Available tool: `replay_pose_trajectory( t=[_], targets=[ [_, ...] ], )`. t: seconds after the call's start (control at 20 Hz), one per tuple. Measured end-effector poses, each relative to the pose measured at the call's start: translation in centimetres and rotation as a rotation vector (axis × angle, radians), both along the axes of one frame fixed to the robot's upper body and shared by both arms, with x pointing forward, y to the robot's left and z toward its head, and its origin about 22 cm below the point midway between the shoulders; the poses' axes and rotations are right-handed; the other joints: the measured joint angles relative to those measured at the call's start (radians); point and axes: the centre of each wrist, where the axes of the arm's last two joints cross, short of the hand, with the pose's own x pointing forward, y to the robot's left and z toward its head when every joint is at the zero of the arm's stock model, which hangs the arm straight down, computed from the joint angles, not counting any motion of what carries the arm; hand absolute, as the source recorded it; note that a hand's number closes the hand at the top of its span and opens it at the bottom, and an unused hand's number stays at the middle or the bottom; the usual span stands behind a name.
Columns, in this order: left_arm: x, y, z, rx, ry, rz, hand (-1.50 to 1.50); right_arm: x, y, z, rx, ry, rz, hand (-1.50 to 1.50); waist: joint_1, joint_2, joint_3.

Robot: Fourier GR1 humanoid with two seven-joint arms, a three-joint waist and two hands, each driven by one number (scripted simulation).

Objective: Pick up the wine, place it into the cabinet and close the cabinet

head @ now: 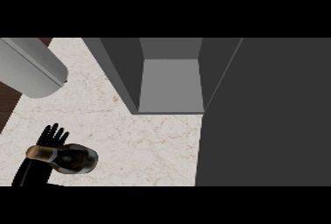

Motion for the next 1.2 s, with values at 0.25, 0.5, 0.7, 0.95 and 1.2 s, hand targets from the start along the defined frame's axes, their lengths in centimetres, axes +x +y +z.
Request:
replay_pose_trajectory(
  t=[0.25,0.5,0.7,0.95,1.2],
  targets=[
    [0.5,-0.3,-0.9,-0.008,0.019,-0.011,-1.50,0.1,0.2,0.4,0.003,-0.006,0.002,-1.50,-0.001,0.000,0.000],
    [0.7,-1.0,-1.8,-0.020,0.029,-0.008,-1.50,0.1,0.1,0.6,-0.007,-0.003,-0.004,-1.50,0.000,0.000,0.000],
    [1.0,-1.4,-2.1,-0.047,0.023,-0.007,1.50,0.1,0.0,0.3,-0.005,-0.007,-0.006,-1.50,-0.001,0.000,0.000],
    [1.5,-2.1,-2.3,-0.075,0.022,-0.064,1.50,0.4,0.1,0.8,-0.011,-0.004,-0.010,-1.50,0.000,-0.001,0.001],
    [1.8,-2.6,-2.2,-0.028,0.000,-0.113,1.50,0.3,0.1,0.5,0.003,0.007,-0.009,-1.50,-0.002,-0.001,0.001]
  ],
)
